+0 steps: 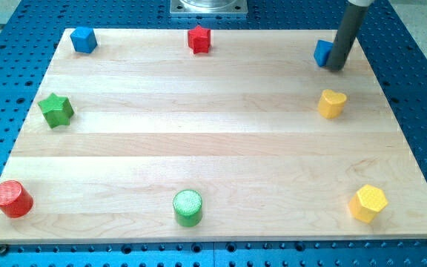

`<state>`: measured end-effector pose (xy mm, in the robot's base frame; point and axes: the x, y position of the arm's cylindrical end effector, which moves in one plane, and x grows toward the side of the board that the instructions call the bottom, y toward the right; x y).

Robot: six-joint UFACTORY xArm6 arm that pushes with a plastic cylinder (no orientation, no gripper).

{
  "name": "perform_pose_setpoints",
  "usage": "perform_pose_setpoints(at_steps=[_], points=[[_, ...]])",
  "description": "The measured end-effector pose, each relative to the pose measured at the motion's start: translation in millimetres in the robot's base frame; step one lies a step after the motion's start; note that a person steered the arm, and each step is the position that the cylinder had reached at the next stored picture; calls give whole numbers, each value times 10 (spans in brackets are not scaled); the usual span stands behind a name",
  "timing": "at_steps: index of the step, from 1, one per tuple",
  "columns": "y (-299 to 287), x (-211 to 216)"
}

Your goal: Move your arm top to the yellow heart

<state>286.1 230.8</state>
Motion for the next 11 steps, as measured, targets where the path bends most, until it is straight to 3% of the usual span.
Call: perform_pose_setpoints(at_steps=[1, 2, 3, 4, 5, 6, 8, 9, 11], points=[[-50, -209], [-69, -119], [-160, -450], [-163, 18], [-1183, 412], [-1588, 489], [-1573, 515], [-438, 707], [-292, 707]])
